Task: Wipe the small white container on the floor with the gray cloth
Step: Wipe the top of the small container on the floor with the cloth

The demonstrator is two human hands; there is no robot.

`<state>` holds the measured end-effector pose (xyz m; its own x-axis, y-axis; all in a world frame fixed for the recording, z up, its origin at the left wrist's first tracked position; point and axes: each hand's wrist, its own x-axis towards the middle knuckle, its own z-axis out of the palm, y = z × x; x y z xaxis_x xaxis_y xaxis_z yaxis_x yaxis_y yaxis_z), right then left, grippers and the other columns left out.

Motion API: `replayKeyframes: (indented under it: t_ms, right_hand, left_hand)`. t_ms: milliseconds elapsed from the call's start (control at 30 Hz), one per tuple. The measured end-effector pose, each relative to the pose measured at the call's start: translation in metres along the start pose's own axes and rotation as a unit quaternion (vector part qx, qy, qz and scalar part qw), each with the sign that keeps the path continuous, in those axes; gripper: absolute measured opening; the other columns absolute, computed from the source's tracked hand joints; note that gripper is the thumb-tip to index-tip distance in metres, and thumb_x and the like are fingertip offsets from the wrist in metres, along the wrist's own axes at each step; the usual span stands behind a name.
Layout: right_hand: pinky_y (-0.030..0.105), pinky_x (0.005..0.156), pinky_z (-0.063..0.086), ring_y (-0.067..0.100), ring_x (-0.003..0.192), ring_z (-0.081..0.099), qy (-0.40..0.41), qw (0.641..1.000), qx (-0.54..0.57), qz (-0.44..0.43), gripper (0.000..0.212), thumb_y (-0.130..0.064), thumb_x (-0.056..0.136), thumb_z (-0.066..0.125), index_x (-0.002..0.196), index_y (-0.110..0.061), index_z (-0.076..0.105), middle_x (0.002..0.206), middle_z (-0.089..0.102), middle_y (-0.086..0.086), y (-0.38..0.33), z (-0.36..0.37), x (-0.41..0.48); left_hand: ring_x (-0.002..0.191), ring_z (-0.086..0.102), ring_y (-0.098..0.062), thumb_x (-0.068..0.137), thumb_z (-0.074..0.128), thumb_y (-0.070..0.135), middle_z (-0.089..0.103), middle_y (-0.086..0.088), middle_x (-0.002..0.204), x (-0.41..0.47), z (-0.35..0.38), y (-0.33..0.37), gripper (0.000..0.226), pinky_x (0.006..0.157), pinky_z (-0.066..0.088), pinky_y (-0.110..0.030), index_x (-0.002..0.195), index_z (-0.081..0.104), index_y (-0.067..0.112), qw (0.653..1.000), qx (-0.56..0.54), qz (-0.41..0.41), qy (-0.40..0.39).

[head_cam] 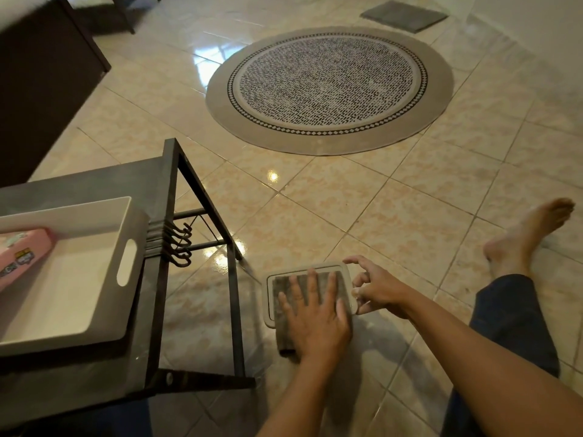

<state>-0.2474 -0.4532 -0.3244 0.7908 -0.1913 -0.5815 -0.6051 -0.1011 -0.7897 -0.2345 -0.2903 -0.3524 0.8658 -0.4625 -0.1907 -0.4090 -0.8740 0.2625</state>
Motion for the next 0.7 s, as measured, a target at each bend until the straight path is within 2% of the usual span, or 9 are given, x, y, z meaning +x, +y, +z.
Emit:
replayKeyframes:
  t_ms: [67,133,200,267,367,433,533,633,700]
  right_hand:
    - [0.039,0.063,0.063,0.023,0.07,0.06,0.023,0.999,0.027,0.005,0.069,0.014,0.089,0.053,0.139,-0.032,0.039,0.086,0.053,0.015,0.005,0.004,-0.005]
    - [0.041,0.063,0.063,0.025,0.07,0.061,0.085,0.995,0.057,0.008,0.068,0.012,0.09,0.052,0.137,-0.035,0.035,0.085,0.054,0.014,0.014,0.012,-0.011]
    - [0.049,0.066,0.064,0.033,0.078,0.068,0.161,0.985,0.061,0.014,0.064,0.007,0.091,0.052,0.13,-0.04,0.033,0.09,0.061,0.015,0.023,0.025,-0.016]
    - [0.054,0.069,0.062,0.035,0.083,0.071,0.197,0.979,0.046,0.023,0.064,0.002,0.09,0.054,0.13,-0.042,0.03,0.093,0.065,0.016,0.032,0.036,-0.02]
    - [0.038,0.065,0.056,0.025,0.079,0.067,0.26,0.961,-0.098,0.017,0.055,-0.015,0.093,0.055,0.14,-0.032,0.031,0.091,0.066,0.006,0.026,0.025,-0.019]
    - [0.033,0.072,0.048,0.022,0.089,0.062,0.275,0.944,-0.177,-0.039,0.047,-0.019,0.095,0.055,0.139,-0.026,0.043,0.105,0.062,0.003,0.006,0.008,-0.008]
    - [0.032,0.082,0.047,0.021,0.099,0.059,0.149,0.954,-0.245,-0.088,0.037,-0.011,0.097,0.048,0.132,-0.021,0.056,0.115,0.064,0.004,-0.031,-0.008,0.016]
    - [0.031,0.084,0.044,0.022,0.11,0.057,-0.016,0.94,-0.337,-0.05,0.043,-0.004,0.094,0.043,0.13,-0.021,0.058,0.121,0.061,0.003,-0.054,-0.012,0.04]
    - [0.033,0.085,0.048,0.022,0.108,0.056,-0.066,0.935,-0.346,-0.039,0.043,-0.003,0.091,0.046,0.129,-0.02,0.06,0.118,0.059,0.003,-0.059,-0.014,0.05]
  left_hand:
    - [0.139,-0.035,-0.031,0.091,-0.003,0.056,-0.03,-0.002,0.157,0.018,-0.005,0.006,0.06,0.11,-0.023,-0.057,0.147,-0.018,0.043,1.0,0.003,0.003,-0.02]
    - [0.14,-0.033,-0.03,0.097,0.005,0.054,-0.03,-0.001,0.157,0.034,-0.014,0.006,0.057,0.112,-0.018,-0.057,0.146,-0.021,0.043,0.999,-0.001,-0.028,-0.031]
    - [0.142,-0.03,-0.029,0.101,0.014,0.052,-0.029,-0.001,0.158,0.043,-0.025,0.006,0.059,0.115,-0.013,-0.057,0.148,-0.018,0.039,0.997,-0.018,-0.046,-0.055]
    - [0.143,-0.027,-0.028,0.101,0.021,0.051,-0.029,-0.001,0.158,0.044,-0.032,0.004,0.062,0.116,-0.01,-0.056,0.151,-0.013,0.037,0.996,-0.032,-0.027,-0.073]
    - [0.143,-0.027,-0.026,0.098,0.028,0.056,-0.026,0.002,0.158,0.035,-0.03,-0.005,0.066,0.115,-0.012,-0.054,0.152,-0.007,0.04,0.997,-0.023,0.034,-0.062]
    - [0.143,-0.028,-0.027,0.097,0.027,0.058,-0.021,0.002,0.16,0.026,-0.022,-0.013,0.065,0.113,-0.016,-0.052,0.152,-0.003,0.041,0.997,-0.013,0.07,-0.033]
    - [0.144,-0.025,-0.027,0.096,0.027,0.06,-0.015,0.001,0.161,0.02,-0.013,-0.021,0.065,0.111,-0.018,-0.05,0.152,0.002,0.041,0.995,-0.011,0.1,0.004]
    - [0.145,-0.023,-0.027,0.095,0.026,0.063,-0.012,0.0,0.162,0.022,-0.011,-0.026,0.066,0.111,-0.016,-0.051,0.152,0.002,0.041,0.994,-0.009,0.106,0.016]
    - [0.146,-0.016,-0.028,0.094,0.027,0.063,-0.006,-0.002,0.162,0.023,-0.01,-0.028,0.066,0.111,-0.013,-0.051,0.152,0.006,0.04,0.994,-0.002,0.106,0.026]
